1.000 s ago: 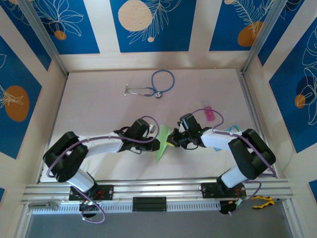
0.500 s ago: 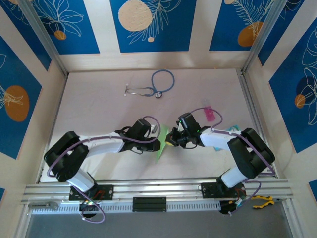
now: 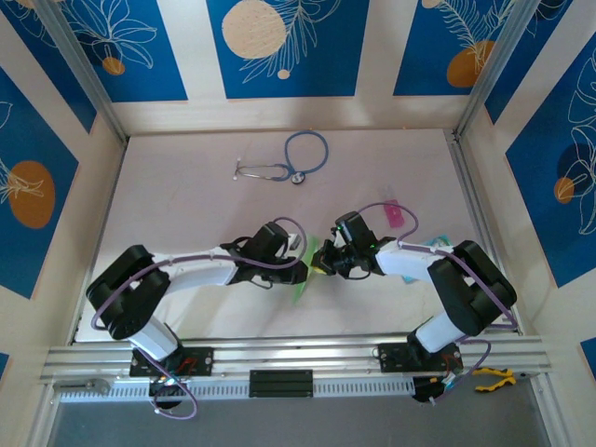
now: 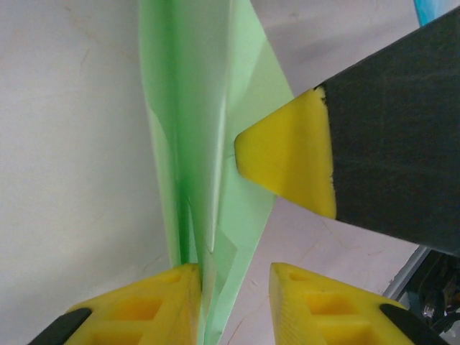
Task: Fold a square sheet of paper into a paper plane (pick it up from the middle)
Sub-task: Move a paper plane to the center of the table.
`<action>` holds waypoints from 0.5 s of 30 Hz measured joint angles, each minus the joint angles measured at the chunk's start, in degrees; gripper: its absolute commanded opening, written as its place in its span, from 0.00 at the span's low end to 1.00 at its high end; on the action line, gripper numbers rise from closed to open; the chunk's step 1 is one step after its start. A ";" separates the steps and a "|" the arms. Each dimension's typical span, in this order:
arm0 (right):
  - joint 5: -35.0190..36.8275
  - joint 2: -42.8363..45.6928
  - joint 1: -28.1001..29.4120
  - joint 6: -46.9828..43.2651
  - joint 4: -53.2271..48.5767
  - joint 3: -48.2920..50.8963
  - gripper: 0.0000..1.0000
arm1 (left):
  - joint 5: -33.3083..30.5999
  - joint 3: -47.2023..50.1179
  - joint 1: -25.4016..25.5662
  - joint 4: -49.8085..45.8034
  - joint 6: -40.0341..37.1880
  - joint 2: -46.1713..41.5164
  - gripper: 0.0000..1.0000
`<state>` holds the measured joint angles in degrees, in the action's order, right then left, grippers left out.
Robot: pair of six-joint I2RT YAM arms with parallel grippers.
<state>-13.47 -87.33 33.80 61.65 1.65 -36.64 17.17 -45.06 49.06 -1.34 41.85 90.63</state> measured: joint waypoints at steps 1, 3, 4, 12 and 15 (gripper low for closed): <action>0.00 0.00 0.00 0.00 0.00 0.00 0.03 | -0.35 -0.13 0.07 -0.07 0.02 0.00 0.26; -0.02 0.00 0.00 0.00 0.00 0.00 0.03 | -0.76 -0.39 0.17 -0.42 -0.09 0.00 0.26; 0.00 0.00 0.00 -0.02 0.00 0.00 0.03 | -0.85 -0.55 0.22 -0.61 -0.22 0.00 0.26; -0.04 -0.02 0.00 0.00 0.04 0.00 0.03 | -2.08 -1.88 0.39 -2.19 -0.44 1.51 0.30; -0.04 -0.02 0.00 0.00 0.04 0.00 0.03 | -2.62 -2.27 0.50 -3.02 -0.46 2.25 0.30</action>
<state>-13.52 -87.35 33.80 61.65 1.69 -36.64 14.55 -47.33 49.56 -4.36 41.39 92.88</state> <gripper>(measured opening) 0.045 0.297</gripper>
